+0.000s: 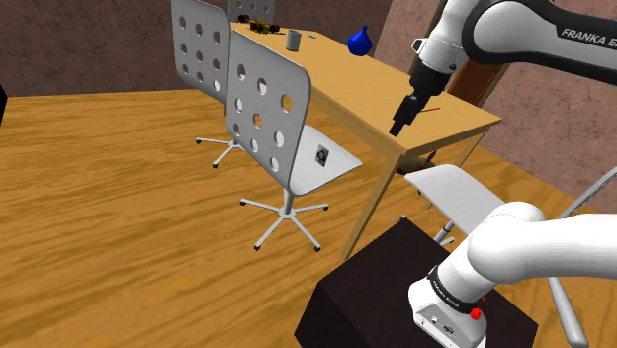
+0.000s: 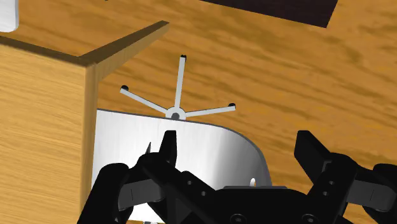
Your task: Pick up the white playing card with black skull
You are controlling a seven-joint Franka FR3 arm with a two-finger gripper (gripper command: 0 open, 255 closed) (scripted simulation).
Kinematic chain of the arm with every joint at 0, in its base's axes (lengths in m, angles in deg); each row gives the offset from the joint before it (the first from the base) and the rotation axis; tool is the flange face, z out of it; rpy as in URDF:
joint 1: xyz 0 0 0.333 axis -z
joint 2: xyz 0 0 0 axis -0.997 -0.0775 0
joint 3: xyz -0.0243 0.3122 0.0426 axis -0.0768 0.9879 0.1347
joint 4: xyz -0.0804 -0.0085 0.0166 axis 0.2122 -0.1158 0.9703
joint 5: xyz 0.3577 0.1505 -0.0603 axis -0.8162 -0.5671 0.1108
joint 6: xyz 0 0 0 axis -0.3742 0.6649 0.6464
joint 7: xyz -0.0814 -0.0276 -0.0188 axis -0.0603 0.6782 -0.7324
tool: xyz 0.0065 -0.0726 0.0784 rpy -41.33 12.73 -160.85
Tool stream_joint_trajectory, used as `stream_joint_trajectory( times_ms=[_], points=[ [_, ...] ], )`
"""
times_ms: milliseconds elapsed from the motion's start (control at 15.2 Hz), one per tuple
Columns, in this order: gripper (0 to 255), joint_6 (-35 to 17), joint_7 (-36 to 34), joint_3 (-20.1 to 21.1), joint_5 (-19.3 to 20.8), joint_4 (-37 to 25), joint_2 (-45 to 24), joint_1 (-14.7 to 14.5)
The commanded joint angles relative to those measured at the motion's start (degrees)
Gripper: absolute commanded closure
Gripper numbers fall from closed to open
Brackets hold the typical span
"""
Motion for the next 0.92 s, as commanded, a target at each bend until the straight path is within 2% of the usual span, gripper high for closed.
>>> stream_joint_trajectory(
  times_ms=[0,396,858],
  points=[
    [0,0.0,0.0,0.0,0.0,0.0,0.0,0.0],
    [0,-8.59,15.69,-7.0,4.58,1.97,-7.64,-1.28],
    [0,-18.4,33.39,-14.04,7.62,-0.57,-20.84,-3.12]
  ],
)
